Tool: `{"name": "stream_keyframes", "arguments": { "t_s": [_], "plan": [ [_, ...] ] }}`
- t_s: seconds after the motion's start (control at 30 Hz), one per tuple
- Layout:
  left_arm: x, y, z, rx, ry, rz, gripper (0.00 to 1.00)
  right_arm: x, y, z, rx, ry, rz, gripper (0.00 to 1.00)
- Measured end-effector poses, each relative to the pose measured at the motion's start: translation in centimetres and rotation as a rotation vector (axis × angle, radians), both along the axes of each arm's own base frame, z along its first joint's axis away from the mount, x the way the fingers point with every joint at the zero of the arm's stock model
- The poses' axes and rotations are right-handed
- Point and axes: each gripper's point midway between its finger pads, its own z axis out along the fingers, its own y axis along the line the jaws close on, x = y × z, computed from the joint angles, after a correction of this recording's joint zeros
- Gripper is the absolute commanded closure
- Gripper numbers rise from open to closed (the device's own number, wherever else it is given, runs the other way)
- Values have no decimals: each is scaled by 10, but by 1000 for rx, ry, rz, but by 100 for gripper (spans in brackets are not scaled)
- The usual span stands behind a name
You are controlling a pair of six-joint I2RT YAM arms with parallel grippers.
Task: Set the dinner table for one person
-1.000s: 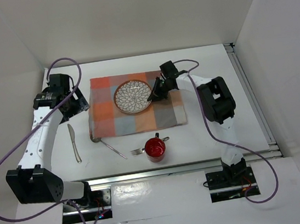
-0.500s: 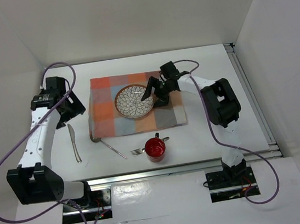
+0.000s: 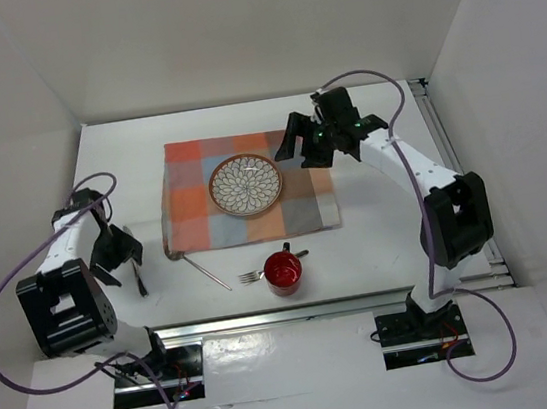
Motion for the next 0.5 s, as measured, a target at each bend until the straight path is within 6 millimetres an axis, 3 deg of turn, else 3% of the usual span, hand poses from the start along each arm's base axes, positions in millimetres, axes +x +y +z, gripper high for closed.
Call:
{"name": "stream_keyframes", "arguments": {
  "t_s": [0.1, 0.3, 0.47, 0.5],
  "plan": [
    [-4, -3, -22, -57, 43, 18, 21, 0, -16, -3, -25, 0, -20, 11],
    [6, -8, -54, -122, 79, 14, 29, -4, -53, -36, -87, 76, -77, 12],
    [16, -7, -57, -163, 69, -1, 42, -6, -66, -44, -110, 103, -103, 12],
    [17, -8, -58, -178, 67, 0, 49, -6, -66, -45, -113, 104, -103, 12]
  ]
}}
